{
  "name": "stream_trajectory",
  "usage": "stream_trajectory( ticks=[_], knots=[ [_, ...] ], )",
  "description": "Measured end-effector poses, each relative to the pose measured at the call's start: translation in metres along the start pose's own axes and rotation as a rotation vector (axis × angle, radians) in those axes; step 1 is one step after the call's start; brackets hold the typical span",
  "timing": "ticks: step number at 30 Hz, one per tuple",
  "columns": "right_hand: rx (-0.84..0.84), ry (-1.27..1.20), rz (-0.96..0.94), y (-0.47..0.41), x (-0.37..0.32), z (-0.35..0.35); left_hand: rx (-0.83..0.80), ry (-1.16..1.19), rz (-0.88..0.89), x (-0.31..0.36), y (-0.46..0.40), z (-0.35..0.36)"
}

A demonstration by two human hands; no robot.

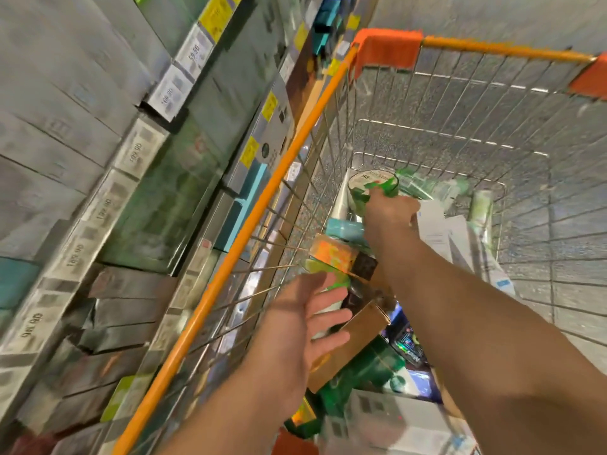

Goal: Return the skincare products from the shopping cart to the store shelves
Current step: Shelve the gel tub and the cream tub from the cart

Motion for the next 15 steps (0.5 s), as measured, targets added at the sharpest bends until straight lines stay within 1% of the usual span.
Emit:
stream_trajectory(
  ticks=[3, 4, 5, 8, 12, 15],
  knots=[
    [0.010, -0.173, 0.025, 0.023, 0.005, -0.011, -0.003, -0.032, 0.008, 0.003, 0.002, 0.000],
    [-0.006, -0.222, 0.027, 0.027, 0.009, -0.013, 0.000, -0.045, 0.010, 0.005, 0.003, 0.000],
    [-0.062, -0.256, 0.061, 0.033, 0.015, -0.014, -0.002, -0.048, 0.016, 0.007, 0.005, 0.000],
    [-0.125, -0.369, 0.145, 0.060, 0.028, -0.035, -0.003, -0.042, 0.042, 0.013, 0.012, 0.000],
    [-0.157, -0.446, 0.196, 0.103, 0.021, -0.067, -0.022, 0.025, 0.040, 0.017, 0.026, -0.001],
    [-0.166, -0.489, 0.230, 0.138, 0.011, -0.088, -0.070, 0.033, 0.063, 0.027, 0.040, 0.003]
  ],
)
Point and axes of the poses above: each hand's wrist, its own y-axis away from the middle knuckle, its own z-axis out of the palm, x = y × z, the point moved 10 cm from there along -y, towards the middle knuckle, and after that the axes turned 11 degrees about -y, right-handed, at the moved point
